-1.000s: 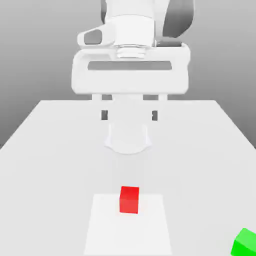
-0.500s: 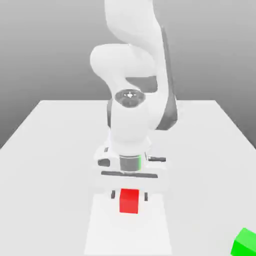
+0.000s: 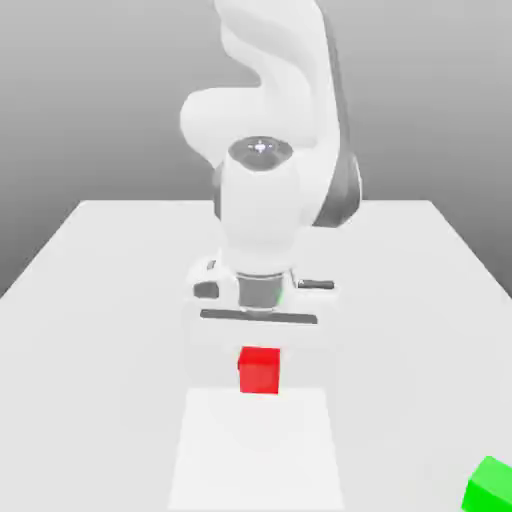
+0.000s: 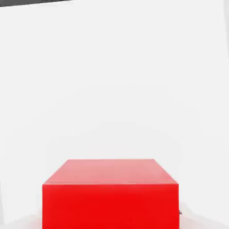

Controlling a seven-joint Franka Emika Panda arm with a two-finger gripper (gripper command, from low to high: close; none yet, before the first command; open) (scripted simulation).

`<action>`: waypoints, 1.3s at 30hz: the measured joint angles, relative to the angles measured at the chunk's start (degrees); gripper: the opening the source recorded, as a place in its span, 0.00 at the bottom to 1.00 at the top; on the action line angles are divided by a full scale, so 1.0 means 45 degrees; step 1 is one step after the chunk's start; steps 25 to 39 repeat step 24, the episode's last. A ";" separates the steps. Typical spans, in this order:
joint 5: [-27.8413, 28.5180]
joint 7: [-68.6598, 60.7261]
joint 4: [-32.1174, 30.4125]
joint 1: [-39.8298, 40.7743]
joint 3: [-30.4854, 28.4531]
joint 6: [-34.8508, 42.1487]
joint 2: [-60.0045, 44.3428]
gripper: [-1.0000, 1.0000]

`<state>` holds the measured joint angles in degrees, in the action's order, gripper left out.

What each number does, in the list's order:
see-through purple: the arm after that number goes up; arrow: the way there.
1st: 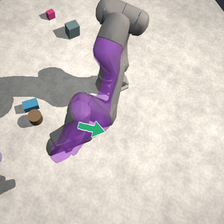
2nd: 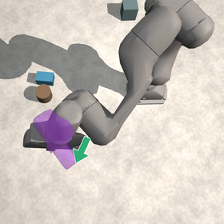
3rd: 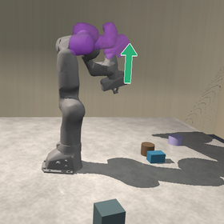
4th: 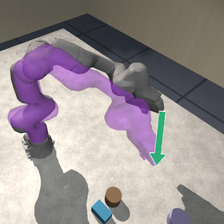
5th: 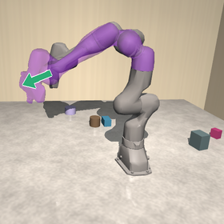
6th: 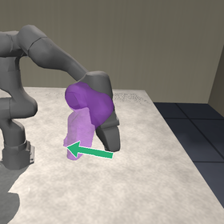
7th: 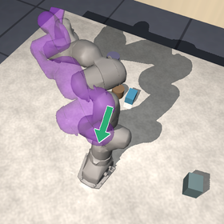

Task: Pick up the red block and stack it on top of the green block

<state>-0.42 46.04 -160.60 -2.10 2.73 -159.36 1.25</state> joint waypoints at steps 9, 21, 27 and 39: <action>0.0531 -0.4137 0.4087 -0.1444 0.1304 0.1962 -0.2159 0.00; 0.2467 -0.6913 0.7937 -0.3057 0.2242 0.2232 -0.5942 1.00; 0.2467 -0.6913 0.7937 -0.3056 0.2242 0.2232 -0.5942 1.00; 0.2467 -0.6913 0.7937 -0.3056 0.2242 0.2232 -0.5942 1.00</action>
